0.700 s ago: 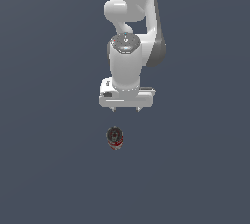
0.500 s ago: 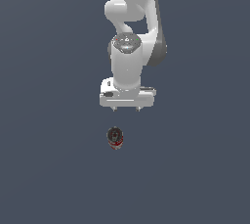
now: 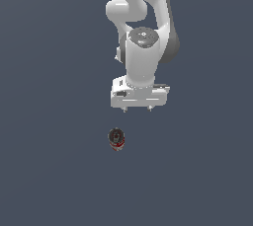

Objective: Pick up the object and move it to a goal position.

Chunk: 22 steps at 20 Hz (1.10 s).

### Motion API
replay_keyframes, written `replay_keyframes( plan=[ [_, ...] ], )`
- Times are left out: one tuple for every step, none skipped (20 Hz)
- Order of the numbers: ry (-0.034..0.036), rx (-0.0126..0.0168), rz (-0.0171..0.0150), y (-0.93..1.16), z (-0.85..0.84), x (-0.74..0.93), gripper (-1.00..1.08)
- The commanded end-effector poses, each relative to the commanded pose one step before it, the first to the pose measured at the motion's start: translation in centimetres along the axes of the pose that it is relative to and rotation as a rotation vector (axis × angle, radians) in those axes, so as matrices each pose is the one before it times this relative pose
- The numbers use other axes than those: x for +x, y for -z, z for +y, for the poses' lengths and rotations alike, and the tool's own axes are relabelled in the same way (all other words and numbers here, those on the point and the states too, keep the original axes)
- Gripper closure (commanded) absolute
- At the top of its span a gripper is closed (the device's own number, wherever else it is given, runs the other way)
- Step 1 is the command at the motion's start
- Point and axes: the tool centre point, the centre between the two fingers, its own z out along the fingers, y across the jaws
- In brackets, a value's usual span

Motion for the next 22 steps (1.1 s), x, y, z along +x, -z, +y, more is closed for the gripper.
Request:
replay_keyframes(
  plan=[
    [-0.00211, -0.00038, -0.0006, -0.045, 0.147, 0.033, -0.92],
    [0.0, 0.0, 0.0, -0.02, 0.01, 0.067, -0.92],
    [-0.00133, 0.00003, -0.00037, -0.051, 0.099, 0.101, -0.92],
    [-0.00132, -0.00001, -0.00042, -0.062, 0.101, 0.127, -0.92],
    [-0.00208, -0.00003, -0.00067, -0.087, 0.154, 0.157, -0.92],
    [-0.00237, -0.00005, -0.00078, -0.102, 0.177, 0.184, -0.92],
    [-0.00278, -0.00007, -0.00092, -0.121, 0.209, 0.212, -0.92],
    [-0.00314, -0.0001, -0.00104, -0.138, 0.237, 0.237, -0.92],
    [-0.00341, -0.00012, -0.00112, -0.154, 0.261, 0.264, -0.92],
    [-0.00371, -0.00016, -0.00122, -0.172, 0.287, 0.29, -0.92],
    [-0.00404, -0.00021, -0.00133, -0.191, 0.316, 0.314, -0.92],
    [-0.00439, -0.00027, -0.00146, -0.211, 0.347, 0.339, -0.92],
    [-0.00476, -0.00034, -0.00159, -0.233, 0.38, 0.362, -0.92],
    [-0.00509, -0.00043, -0.00172, -0.256, 0.412, 0.385, -0.92],
    [-0.00545, -0.00052, -0.00185, -0.28, 0.446, 0.407, -0.92],
    [-0.0057, -0.00062, -0.00196, -0.303, 0.474, 0.426, -0.92],
    [-0.00598, -0.00073, -0.00207, -0.324, 0.503, 0.438, -0.92],
    [-0.0056, -0.00076, -0.00196, -0.314, 0.479, 0.408, -0.92],
    [-0.00516, -0.00077, -0.00183, -0.298, 0.447, 0.375, -0.92],
    [-0.00477, -0.00077, -0.00171, -0.282, 0.419, 0.343, -0.92],
    [-0.00439, -0.00076, -0.00159, -0.265, 0.39, 0.312, -0.92],
    [-0.00404, -0.00075, -0.00148, -0.247, 0.362, 0.283, -0.92]
  ],
)
